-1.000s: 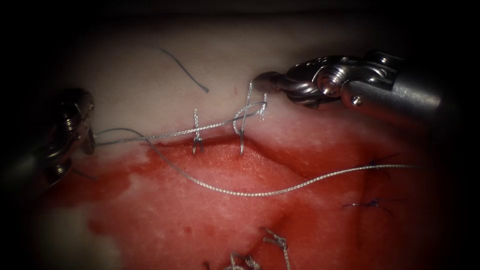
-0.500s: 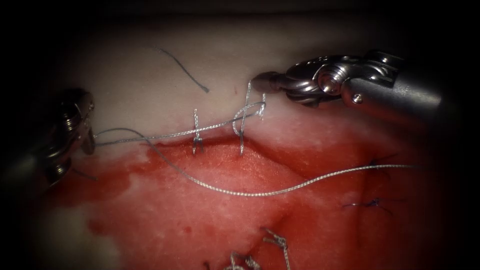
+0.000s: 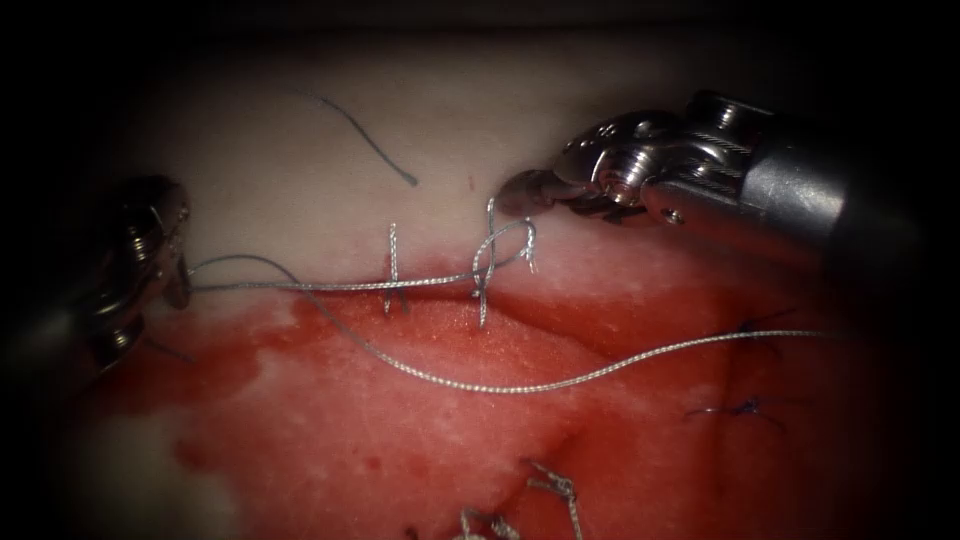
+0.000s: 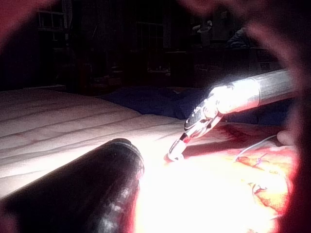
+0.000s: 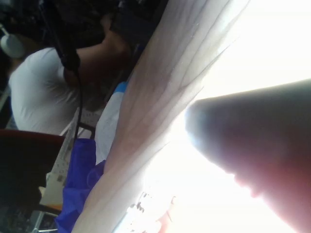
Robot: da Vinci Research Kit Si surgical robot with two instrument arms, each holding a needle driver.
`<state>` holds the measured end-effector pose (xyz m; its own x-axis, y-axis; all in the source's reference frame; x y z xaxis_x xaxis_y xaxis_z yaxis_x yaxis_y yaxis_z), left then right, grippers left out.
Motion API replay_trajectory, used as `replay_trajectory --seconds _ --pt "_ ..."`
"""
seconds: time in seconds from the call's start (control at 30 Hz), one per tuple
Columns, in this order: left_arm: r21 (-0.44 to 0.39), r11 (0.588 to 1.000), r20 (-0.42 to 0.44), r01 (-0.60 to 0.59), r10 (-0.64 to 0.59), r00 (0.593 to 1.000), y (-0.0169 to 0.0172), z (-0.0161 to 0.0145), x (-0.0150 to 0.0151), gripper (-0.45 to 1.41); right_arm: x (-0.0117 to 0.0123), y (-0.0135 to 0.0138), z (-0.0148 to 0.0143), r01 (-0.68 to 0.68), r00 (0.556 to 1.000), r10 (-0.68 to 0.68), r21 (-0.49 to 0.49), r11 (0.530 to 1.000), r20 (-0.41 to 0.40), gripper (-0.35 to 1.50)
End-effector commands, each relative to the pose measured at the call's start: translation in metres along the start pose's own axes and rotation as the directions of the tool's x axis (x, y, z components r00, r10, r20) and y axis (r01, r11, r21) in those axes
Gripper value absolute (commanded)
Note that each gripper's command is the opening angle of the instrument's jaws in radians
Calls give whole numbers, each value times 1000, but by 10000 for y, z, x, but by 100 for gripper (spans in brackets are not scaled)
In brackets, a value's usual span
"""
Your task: Wound Closure
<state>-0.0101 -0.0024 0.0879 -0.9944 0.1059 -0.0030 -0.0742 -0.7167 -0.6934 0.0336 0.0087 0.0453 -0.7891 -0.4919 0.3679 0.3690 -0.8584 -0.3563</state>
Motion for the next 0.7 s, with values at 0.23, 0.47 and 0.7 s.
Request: replay_trajectory --seconds 0.23,0.47,0.7 --pt "8 1000 -6 0 0 1000 -4 -15 3 -45 -23 -11 -16 -9 994 -4 120 993 108 -35" --pt "8 1000 -6 0 0 1000 -4 -15 3 -45 -24 -12 -17 8 993 -23 129 992 118 -35" --pt "119 992 65 39 -47 997 -10 -15 -3 -34 -24 -9 -18 10 993 -25 121 993 118 -35"
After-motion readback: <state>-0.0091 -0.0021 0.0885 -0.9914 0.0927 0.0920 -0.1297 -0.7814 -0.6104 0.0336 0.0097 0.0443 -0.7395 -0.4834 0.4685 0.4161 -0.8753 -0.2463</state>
